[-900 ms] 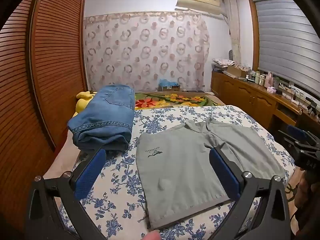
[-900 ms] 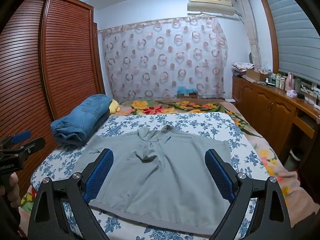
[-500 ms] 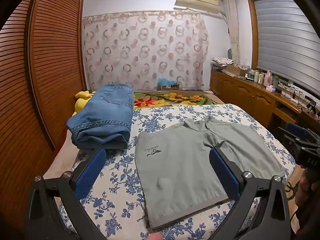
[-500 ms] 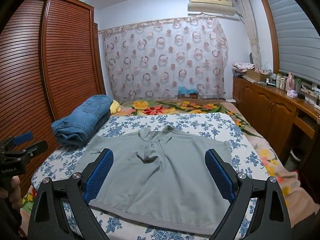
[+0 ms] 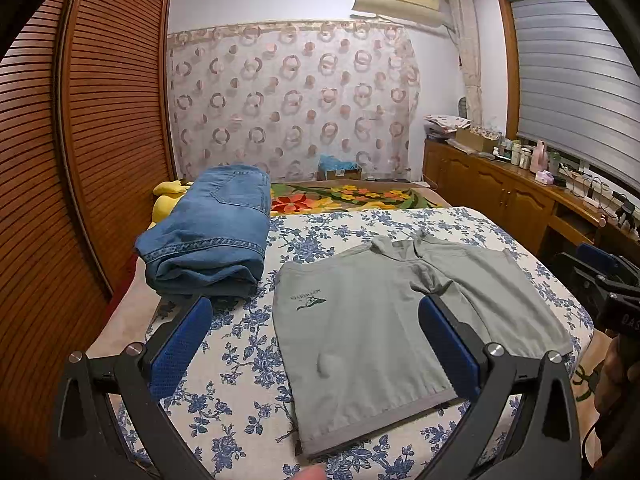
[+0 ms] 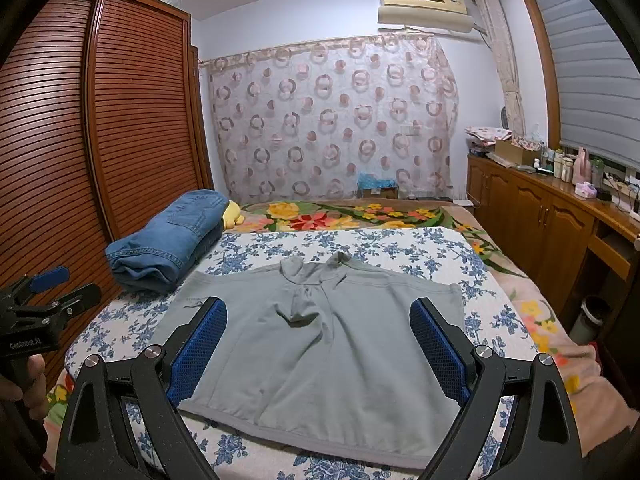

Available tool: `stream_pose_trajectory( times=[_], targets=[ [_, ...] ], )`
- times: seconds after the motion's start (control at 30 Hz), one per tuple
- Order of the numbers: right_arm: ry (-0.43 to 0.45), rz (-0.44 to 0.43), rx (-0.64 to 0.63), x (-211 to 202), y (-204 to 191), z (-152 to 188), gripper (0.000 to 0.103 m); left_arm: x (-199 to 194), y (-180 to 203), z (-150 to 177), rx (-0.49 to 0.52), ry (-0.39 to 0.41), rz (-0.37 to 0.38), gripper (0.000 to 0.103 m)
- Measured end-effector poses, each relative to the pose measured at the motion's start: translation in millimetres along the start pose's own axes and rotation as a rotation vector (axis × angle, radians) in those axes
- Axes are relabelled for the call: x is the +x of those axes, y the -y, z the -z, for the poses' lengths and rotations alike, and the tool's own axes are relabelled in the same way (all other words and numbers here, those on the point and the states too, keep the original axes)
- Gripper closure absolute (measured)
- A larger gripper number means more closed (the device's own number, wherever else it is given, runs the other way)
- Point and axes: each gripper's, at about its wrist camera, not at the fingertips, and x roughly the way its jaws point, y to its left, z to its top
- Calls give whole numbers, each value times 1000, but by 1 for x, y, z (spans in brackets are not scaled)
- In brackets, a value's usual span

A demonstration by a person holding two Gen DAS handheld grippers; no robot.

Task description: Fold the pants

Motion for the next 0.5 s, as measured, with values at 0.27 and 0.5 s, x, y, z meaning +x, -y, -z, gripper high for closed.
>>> stream_pose_trajectory(
  times=[0.27,0.5],
  targets=[
    [-1,1,0,1,0,-1,9,0,0,0,0,1,0,0],
    [-1,0,0,0,1,-1,9,-1,0,1,-2,1,0,0]
  ],
)
